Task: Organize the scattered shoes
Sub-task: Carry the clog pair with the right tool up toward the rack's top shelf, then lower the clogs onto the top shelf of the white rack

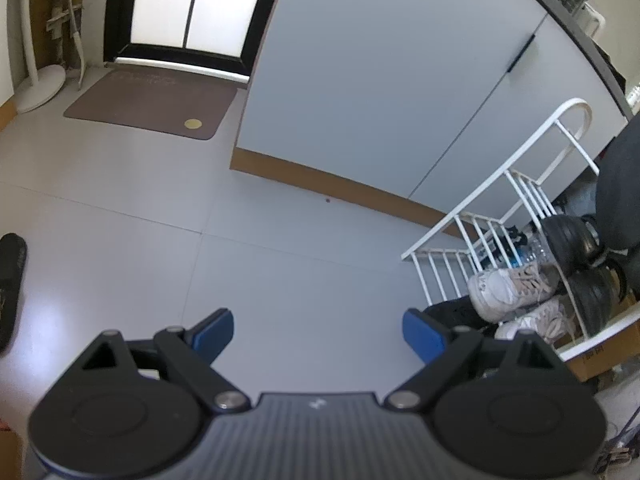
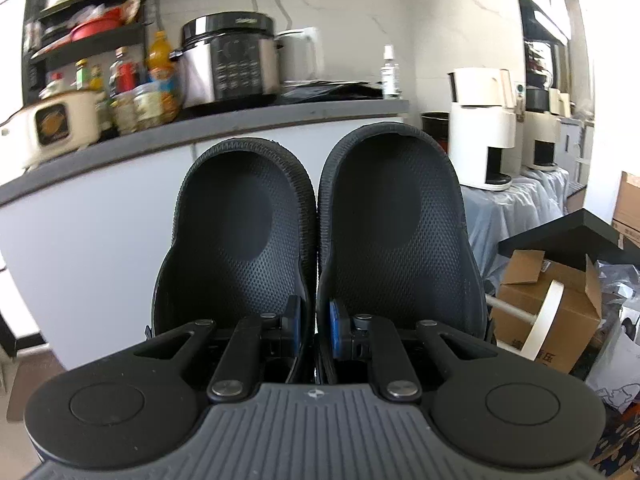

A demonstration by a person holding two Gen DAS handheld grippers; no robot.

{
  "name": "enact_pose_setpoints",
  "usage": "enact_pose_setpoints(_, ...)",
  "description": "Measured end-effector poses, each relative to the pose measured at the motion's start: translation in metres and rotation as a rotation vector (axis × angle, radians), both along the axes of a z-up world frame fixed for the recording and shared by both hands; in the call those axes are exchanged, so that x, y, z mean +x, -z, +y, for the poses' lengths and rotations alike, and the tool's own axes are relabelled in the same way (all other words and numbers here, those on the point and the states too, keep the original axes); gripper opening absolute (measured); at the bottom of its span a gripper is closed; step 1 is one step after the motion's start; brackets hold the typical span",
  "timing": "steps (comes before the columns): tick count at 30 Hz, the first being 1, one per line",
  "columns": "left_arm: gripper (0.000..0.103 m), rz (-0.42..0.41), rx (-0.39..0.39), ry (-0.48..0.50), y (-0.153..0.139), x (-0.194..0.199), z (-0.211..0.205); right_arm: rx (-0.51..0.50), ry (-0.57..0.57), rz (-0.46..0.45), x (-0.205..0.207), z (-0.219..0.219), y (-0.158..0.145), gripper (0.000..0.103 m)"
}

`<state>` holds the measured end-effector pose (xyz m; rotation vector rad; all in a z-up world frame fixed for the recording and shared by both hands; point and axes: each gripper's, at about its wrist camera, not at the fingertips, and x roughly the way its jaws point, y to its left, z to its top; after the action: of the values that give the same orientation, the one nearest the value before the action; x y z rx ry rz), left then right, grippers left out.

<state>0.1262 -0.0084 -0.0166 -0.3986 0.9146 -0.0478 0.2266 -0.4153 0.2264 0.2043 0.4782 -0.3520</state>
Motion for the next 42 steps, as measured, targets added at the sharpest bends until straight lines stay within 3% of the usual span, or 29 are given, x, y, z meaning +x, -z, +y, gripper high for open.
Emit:
enact_pose_setpoints(4, 0.093, -0.019, -0.089, -0.06, -0.006, 0.005, 0.007, 0.054, 0.052, 0.022, 0.015, -0.023, -0.008, 0.016)
enact_pose_setpoints(15, 0.093, 0.0, -0.135, -0.067, -0.003, 0.016, -0.007, 0.221, 0.237, 0.057, 0.049, -0.099, -0.024, 0.016)
enact_pose_setpoints(21, 0.093, -0.003, -0.165, -0.063, -0.006, 0.016, -0.01, 0.23, 0.308, 0.092, 0.068, -0.131, -0.02, 0.016)
enact_pose_setpoints(28, 0.093, -0.003, -0.17, -0.072, -0.007, 0.015, -0.012, 0.253, 0.341, 0.11, 0.089, -0.166, 0.001, 0.016)
enact_pose_setpoints(34, 0.093, 0.013, -0.135, -0.064, -0.004, 0.019, -0.013, 0.316, 0.363, 0.116, 0.106, -0.194, 0.022, 0.016)
enact_pose_setpoints(38, 0.093, -0.003, -0.098, -0.069, -0.007, 0.019, -0.01, 0.301, 0.386, 0.131, 0.117, -0.208, 0.035, 0.015)
enact_pose_setpoints(40, 0.093, 0.002, -0.088, -0.062, -0.006, 0.019, -0.01, 0.312, 0.393, 0.127, 0.119, -0.216, 0.041, 0.012)
enact_pose_setpoints(42, 0.093, 0.017, -0.1, -0.054, -0.003, 0.02, -0.011, 0.33, 0.404, 0.084, 0.116, -0.227, 0.047, 0.0)
